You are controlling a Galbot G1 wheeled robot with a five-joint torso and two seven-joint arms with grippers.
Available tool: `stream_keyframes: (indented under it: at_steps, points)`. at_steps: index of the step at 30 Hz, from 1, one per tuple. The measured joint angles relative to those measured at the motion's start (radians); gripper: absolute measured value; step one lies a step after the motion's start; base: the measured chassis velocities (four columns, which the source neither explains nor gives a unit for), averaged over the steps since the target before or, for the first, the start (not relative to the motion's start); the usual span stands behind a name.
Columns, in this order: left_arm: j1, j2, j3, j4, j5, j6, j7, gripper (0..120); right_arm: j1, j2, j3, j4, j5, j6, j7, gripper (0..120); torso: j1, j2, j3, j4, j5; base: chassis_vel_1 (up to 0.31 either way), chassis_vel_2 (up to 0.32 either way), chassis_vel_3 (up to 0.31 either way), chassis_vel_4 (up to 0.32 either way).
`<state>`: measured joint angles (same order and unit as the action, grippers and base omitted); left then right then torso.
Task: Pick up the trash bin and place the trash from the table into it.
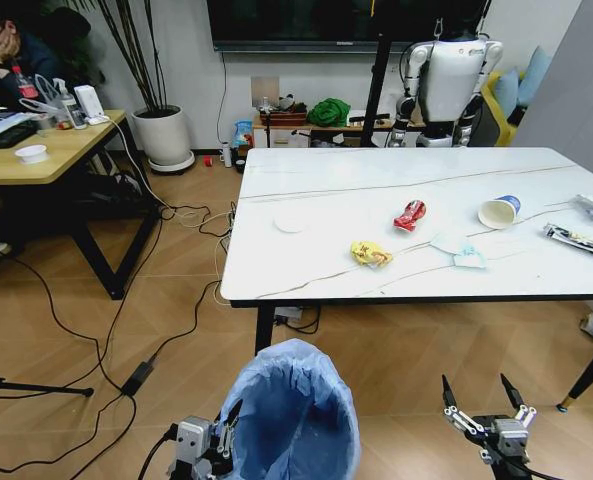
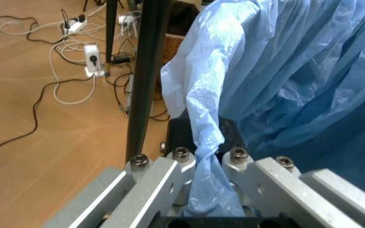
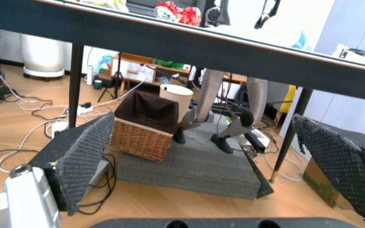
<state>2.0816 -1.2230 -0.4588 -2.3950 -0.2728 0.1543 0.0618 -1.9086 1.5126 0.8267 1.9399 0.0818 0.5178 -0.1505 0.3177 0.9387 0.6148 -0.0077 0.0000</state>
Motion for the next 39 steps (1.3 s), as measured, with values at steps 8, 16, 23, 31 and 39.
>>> stream_keyframes:
  at_steps: [8, 16, 23, 31, 39]
  points:
    - [-0.001, -0.002, 0.003, 0.002, 0.003, -0.001, 0.001, 0, 0.001, 0.001, -0.001, -0.001, -0.001, 0.0, 0.0, 100, 0.015, 0.036, 0.021, 0.0, 0.0, 0.0, 0.0, 0.0, 0.0]
    - [0.001, -0.003, 0.003, 0.002, 0.007, -0.002, 0.001, 0, -0.001, 0.004, -0.004, -0.001, -0.004, 0.0, 0.0, 100, 0.032, 0.073, 0.041, 0.0, 0.0, 0.0, 0.0, 0.0, 0.0]
    - [0.007, -0.004, 0.008, 0.0, 0.017, -0.005, 0.001, 0, -0.006, 0.004, -0.003, 0.008, -0.005, 0.002, 0.001, 100, 0.048, 0.108, 0.06, 0.0, 0.0, 0.0, 0.0, 0.0, 0.0]
    - [0.011, 0.0, 0.003, -0.003, 0.016, -0.005, -0.002, 0, -0.008, 0.006, -0.001, 0.022, -0.003, 0.003, 0.002, 100, 0.066, 0.148, 0.082, 0.0, 0.0, 0.0, 0.0, 0.0, 0.0]
    - [0.017, 0.0, 0.003, -0.007, 0.015, -0.006, -0.003, 0, -0.012, 0.012, -0.007, 0.04, -0.008, -0.001, 0.002, 100, 0.083, 0.187, 0.104, -0.0001, 0.0, 0.0, 0.0, 0.0, 0.0]
